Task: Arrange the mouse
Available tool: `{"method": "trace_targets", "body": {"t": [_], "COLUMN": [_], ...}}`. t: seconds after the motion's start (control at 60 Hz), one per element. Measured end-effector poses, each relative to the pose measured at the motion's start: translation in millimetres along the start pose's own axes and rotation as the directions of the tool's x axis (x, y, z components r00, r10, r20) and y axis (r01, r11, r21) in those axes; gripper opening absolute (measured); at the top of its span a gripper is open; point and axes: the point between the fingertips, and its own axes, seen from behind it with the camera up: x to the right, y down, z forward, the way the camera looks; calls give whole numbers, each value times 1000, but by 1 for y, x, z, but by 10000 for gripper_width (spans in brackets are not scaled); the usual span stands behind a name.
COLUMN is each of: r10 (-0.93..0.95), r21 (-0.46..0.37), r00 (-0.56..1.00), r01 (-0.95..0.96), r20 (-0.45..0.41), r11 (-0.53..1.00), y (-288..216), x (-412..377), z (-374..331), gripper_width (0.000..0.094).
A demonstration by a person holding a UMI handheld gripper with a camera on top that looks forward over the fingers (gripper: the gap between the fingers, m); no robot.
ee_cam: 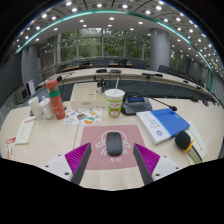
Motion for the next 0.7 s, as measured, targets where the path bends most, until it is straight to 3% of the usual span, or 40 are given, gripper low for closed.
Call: {"method": "trace_targets", "body": {"t": [0.35,0.7], "r10": [5,-31], "r21": [31,56], "r00": [998,994], "r01": [-3,37], "r20": [-61,-102], "r11": [999,998], "y": [50,87], "x": [-23,-34], "z": [-241,-337], "gripper_width": [863,854]}}
